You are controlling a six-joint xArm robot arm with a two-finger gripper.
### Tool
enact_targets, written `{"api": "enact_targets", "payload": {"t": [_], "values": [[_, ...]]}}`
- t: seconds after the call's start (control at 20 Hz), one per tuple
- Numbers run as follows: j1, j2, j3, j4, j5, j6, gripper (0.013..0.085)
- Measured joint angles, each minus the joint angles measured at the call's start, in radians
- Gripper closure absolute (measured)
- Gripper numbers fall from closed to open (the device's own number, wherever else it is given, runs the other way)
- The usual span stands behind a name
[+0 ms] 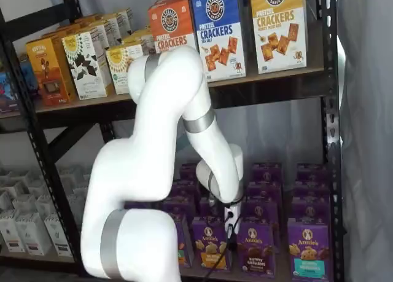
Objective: Pick up the purple box with a brown patch in the center, on the bottom shelf, the fifth box from the left
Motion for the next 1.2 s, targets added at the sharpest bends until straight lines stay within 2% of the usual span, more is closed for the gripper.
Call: {"api": "enact_targets", "payload": {"t": [0.15,0.25,0.3,0.4,0.5,0.6,0.9,1.1,1.2], "values": [[-0.019,-0.015,-0.018,0.006,0.09,-0.013,0.013],[-0.024,-0.026,-0.02,0.003,0.11,-0.012,0.013],[-0.025,-0.031,-0.021,0.017,0.117,-0.025,0.013],[-0.025,-0.038,-0.025,0.074,0.125,-0.075,0.013],[-0.025,-0.043,-0.033,0.158,0.129,-0.148,0.013],[-0.029,-0.044,-0.048,0.199,0.138,-0.184,0.013],[-0.04,-0.012,-0.115,0.188,0.152,-0.174,0.013],[-0.044,0.025,-0.169,0.162,0.153,-0.15,0.013],[-0.047,0.047,-0.195,0.133,0.148,-0.126,0.013]]}}
